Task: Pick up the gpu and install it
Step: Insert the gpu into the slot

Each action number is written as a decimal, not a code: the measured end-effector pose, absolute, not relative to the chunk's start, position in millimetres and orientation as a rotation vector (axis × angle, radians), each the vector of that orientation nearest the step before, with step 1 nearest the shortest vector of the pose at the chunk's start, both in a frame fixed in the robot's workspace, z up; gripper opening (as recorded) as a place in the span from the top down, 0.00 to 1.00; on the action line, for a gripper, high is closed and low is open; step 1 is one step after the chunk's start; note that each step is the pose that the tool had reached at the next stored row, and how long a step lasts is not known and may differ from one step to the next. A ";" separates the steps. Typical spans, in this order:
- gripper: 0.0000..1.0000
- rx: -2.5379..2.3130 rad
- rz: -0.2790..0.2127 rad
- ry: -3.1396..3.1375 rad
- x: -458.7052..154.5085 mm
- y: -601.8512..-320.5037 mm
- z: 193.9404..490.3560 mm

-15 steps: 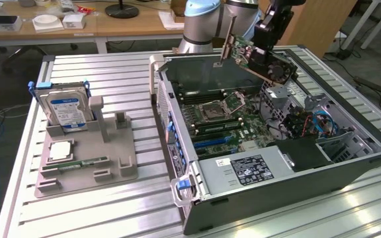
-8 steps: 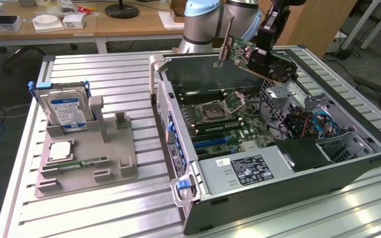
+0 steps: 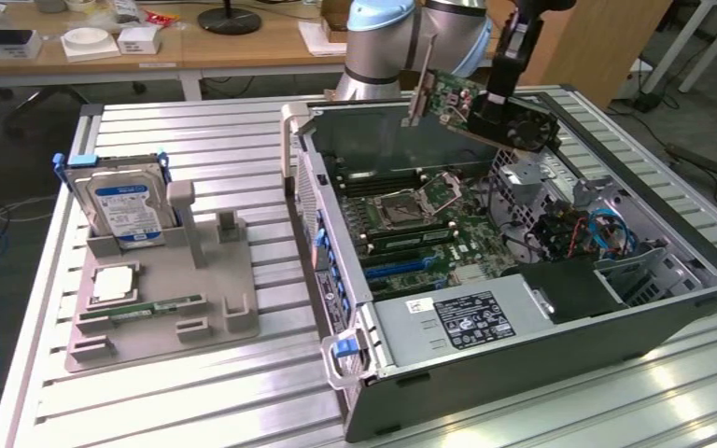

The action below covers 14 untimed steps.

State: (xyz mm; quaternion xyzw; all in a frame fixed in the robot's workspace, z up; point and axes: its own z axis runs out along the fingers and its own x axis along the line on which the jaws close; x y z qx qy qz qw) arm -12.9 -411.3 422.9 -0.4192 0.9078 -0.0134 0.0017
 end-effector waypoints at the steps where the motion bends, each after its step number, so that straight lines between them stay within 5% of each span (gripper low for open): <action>1: 0.74 -1.336 -0.042 2.839 -12.9 -411.3 422.8; 14: 0.74 -1.617 -0.041 2.686 -13.0 -411.4 422.4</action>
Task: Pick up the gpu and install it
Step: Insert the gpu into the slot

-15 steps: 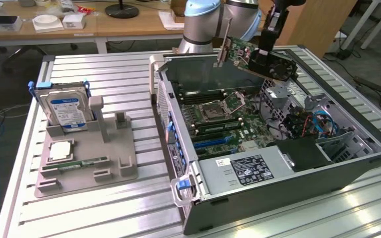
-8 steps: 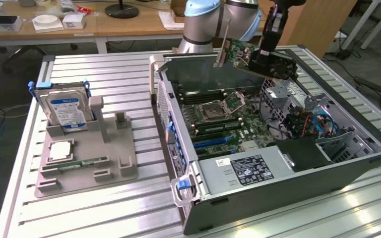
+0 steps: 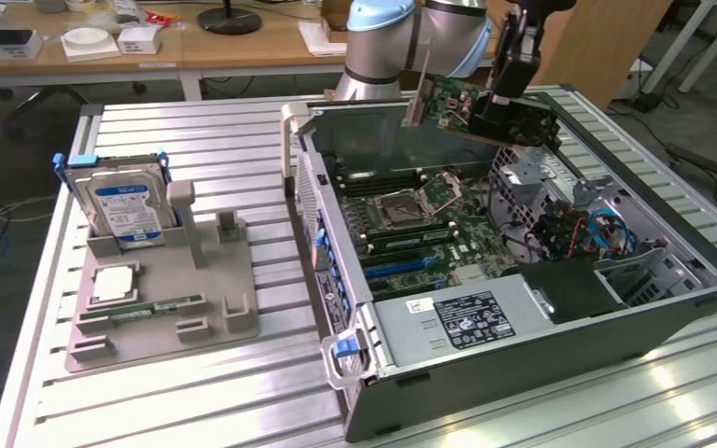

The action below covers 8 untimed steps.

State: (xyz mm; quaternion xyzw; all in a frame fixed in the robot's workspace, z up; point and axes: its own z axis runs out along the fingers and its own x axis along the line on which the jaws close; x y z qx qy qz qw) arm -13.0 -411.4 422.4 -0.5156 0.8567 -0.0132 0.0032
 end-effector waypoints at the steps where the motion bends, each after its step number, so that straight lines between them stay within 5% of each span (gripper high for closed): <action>1: 0.74 -1.640 -0.041 2.671 -12.9 -411.4 422.3; 8: 0.74 -1.805 -0.041 2.561 -13.0 -411.5 421.8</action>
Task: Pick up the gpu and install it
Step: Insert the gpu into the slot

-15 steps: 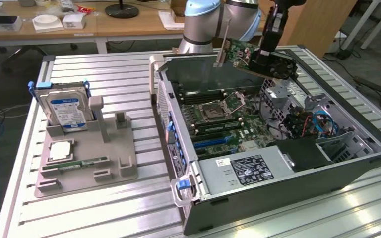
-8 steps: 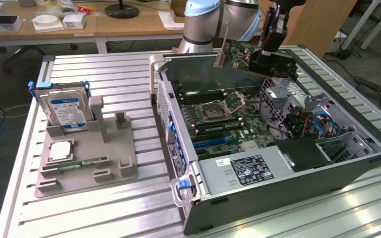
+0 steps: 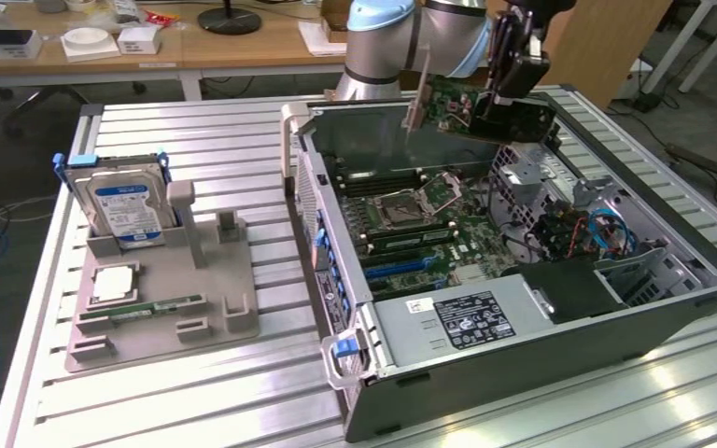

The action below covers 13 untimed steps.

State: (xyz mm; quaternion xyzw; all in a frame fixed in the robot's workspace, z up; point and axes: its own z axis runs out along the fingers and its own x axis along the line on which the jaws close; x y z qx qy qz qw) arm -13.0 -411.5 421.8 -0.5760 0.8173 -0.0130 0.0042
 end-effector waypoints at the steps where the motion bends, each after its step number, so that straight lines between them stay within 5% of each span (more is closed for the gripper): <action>1: 0.74 -1.826 -0.041 2.545 -12.9 -411.4 421.8; 13: 0.74 -2.026 -0.050 2.373 -12.9 -412.1 418.8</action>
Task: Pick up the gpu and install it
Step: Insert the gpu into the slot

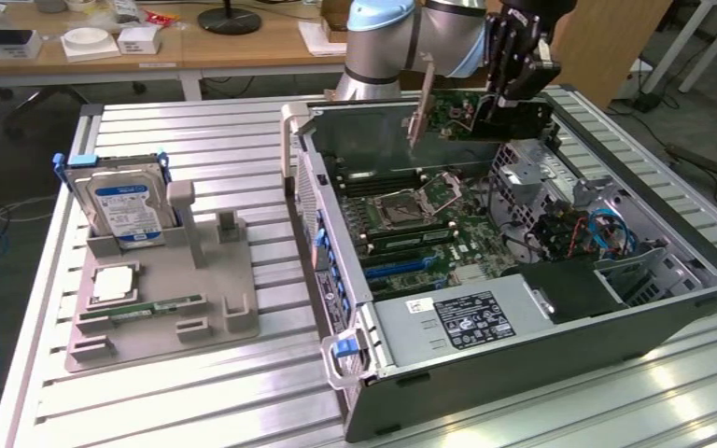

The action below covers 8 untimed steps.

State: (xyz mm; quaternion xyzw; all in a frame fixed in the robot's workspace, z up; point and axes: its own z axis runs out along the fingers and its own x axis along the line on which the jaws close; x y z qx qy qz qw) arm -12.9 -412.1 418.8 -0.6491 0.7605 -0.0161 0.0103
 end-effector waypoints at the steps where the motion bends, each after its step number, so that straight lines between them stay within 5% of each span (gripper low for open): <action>1: 0.74 -2.044 -0.050 2.358 -12.9 -412.1 418.4; 8: 0.74 -2.098 -0.049 2.307 -14.8 -412.5 410.5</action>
